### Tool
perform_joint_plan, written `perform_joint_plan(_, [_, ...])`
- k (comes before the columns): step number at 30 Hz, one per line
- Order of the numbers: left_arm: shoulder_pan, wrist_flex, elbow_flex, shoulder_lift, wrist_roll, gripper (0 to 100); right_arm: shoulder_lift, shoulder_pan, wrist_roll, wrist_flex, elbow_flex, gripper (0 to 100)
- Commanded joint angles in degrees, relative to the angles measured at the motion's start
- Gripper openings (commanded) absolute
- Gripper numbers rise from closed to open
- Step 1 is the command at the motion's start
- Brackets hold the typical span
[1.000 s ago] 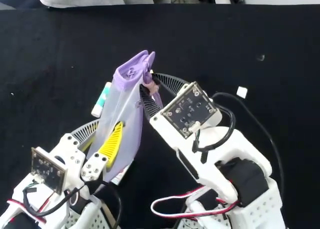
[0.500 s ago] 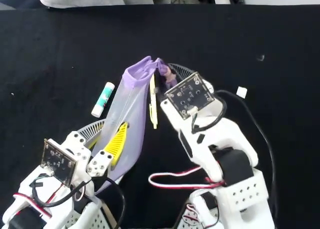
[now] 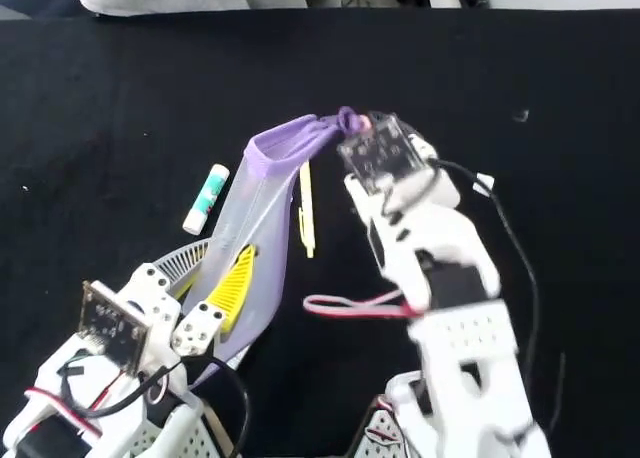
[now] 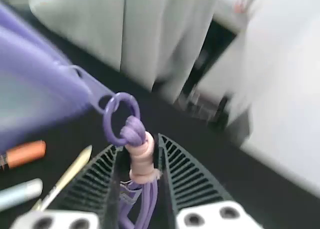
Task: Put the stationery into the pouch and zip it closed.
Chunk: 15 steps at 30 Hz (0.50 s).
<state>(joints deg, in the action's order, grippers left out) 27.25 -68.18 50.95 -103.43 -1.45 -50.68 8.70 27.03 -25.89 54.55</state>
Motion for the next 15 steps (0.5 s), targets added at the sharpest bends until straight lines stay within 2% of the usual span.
perform_joint_plan(1, [-0.3,0.0,-3.5,-1.1,0.6,3,8.0,-4.9,0.4,5.8,-0.4,1.1])
perform_joint_plan(6, [-0.3,0.0,-3.4,-1.1,0.6,3,12.9,-6.0,0.2,9.9,-0.5,1.1])
perform_joint_plan(11, [-0.3,0.0,-3.4,-1.1,0.6,3,8.8,-6.0,0.2,9.8,-0.5,1.1])
perform_joint_plan(15, [-0.3,0.0,-3.3,-1.1,0.6,3,4.1,-5.8,0.3,5.2,-2.2,1.3])
